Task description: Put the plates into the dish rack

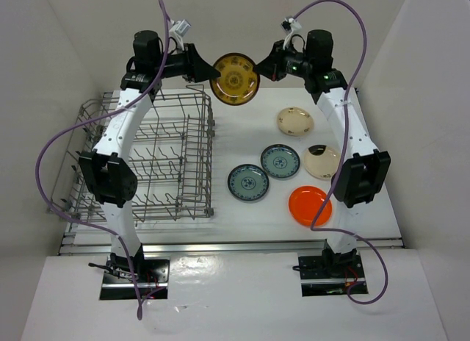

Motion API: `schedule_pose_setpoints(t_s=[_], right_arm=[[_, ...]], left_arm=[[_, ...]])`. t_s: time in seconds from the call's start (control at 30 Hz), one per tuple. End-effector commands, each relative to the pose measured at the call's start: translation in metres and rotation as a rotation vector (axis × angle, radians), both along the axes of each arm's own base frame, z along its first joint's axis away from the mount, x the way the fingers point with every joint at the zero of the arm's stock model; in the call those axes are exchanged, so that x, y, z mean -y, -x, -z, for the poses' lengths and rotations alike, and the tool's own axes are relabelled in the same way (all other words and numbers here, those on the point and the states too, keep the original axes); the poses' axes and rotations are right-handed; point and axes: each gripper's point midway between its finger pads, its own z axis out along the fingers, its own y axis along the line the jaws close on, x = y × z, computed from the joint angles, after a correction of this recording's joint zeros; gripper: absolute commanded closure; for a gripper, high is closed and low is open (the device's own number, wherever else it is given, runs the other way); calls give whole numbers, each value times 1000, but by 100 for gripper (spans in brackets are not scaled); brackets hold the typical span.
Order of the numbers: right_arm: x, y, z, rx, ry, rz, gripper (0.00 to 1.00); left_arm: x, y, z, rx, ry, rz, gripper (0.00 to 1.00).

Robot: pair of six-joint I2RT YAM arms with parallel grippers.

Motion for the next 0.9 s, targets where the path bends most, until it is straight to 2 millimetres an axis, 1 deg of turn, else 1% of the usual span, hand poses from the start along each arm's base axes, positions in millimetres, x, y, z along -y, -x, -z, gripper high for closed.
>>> schedule_pose_setpoints(t_s=[0.0, 0.03, 0.07, 0.17, 0.2, 0.23, 0.27, 0.33, 0.37, 0.4, 0.43, 0.47, 0.5, 0.53, 0.57, 0.6, 0.63, 0.67, 0.7, 0.73, 0.77, 0.8, 0.83, 0.87], right_arm=[[-2, 24, -55, 155, -35, -38, 100], [-2, 24, -55, 155, -35, -38, 100], [-2, 26, -61, 173, -39, -38, 100], [-3, 28, -63, 175, -47, -50, 100], [-8, 32, -63, 174, -48, -68, 100], [-8, 31, -65, 185, -50, -69, 100], [-8, 31, -65, 185, -50, -69, 100], [-7, 30, -65, 185, -49, -56, 100], [-7, 30, -65, 185, -49, -56, 98], [-6, 28, -65, 185, -49, -47, 92], [-6, 28, -67, 194, -51, -47, 81], [-7, 25, -57, 181, -48, -47, 43], [-6, 21, -52, 178, -46, -32, 21], [-3, 19, -53, 176, -54, -5, 12], [-1, 18, -50, 174, -53, 13, 0], [0, 16, -50, 174, -52, 29, 0], [4, 10, -50, 175, -49, 67, 0], [7, 7, -50, 166, -55, 97, 0], [16, 1, -48, 151, -55, 140, 0], [25, -6, -53, 155, -60, 212, 0], [43, -11, -60, 147, -80, 277, 0], [53, -16, -49, 116, -78, 324, 0], [68, -23, -47, 114, -83, 399, 0], [84, -28, -44, 107, -88, 455, 0]], left_arm=[[-2, 2, 0, 17, -2, 9, 64], [-3, 5, -2, 22, -7, 10, 67], [-4, 4, -2, 22, -8, 1, 69], [-4, 5, 6, -6, -18, 2, 70], [-4, 5, 8, -7, -24, 3, 74], [-5, 5, 10, -20, -27, -6, 82], [-6, 3, 13, -20, -36, -15, 86], [-5, -2, 16, -17, -53, -53, 100], [-6, -4, 16, -17, -55, -65, 100], [-7, -3, 11, -6, -55, -74, 100], [-9, -6, 12, -6, -59, -95, 100], [-12, -5, -1, 25, -56, -122, 100], [-15, -9, 0, 26, -62, -152, 100], [-21, -14, -9, 53, -65, -212, 100], [-24, -15, -17, 62, -58, -244, 100], [-34, -18, -30, 89, -54, -283, 100], [-51, -23, -43, 109, -47, -350, 100], [-61, -23, -59, 134, -42, -385, 100], [-74, -22, -72, 143, -31, -424, 100], [-101, -30, -78, 148, -35, -498, 100], [-117, -19, -98, 155, -17, -548, 100], [-135, -16, -105, 159, -20, -604, 100], [-172, -19, -108, 143, -20, -727, 100], [-190, -14, -108, 132, -28, -800, 100]])
